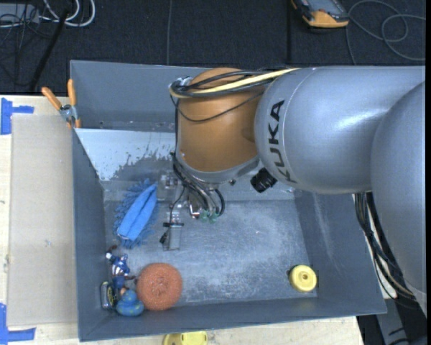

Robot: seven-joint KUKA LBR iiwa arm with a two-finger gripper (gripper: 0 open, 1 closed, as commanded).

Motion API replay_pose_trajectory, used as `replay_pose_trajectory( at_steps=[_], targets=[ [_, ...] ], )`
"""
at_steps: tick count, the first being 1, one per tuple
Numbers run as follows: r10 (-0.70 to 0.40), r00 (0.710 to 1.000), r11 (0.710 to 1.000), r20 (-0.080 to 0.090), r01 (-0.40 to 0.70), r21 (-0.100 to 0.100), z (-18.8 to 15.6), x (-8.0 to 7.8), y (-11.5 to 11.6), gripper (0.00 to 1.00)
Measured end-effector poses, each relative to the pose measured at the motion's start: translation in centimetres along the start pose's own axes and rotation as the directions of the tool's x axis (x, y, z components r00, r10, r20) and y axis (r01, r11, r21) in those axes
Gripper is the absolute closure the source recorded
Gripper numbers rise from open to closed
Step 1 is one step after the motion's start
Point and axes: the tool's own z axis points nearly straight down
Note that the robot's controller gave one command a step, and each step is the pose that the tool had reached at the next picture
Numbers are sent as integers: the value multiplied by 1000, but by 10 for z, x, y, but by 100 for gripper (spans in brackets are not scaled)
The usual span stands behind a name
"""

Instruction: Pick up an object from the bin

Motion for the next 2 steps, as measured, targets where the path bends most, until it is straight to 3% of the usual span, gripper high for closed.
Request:
replay_pose_trajectory(
  at_steps=[1, 2],
  targets=[
    [4, 1000, 1000, 8, -4, -1, -5, -2, -1, 0],
    [-141, 990, 990, 11, 141, 0, 61, -27, 8, 0]
  ],
)
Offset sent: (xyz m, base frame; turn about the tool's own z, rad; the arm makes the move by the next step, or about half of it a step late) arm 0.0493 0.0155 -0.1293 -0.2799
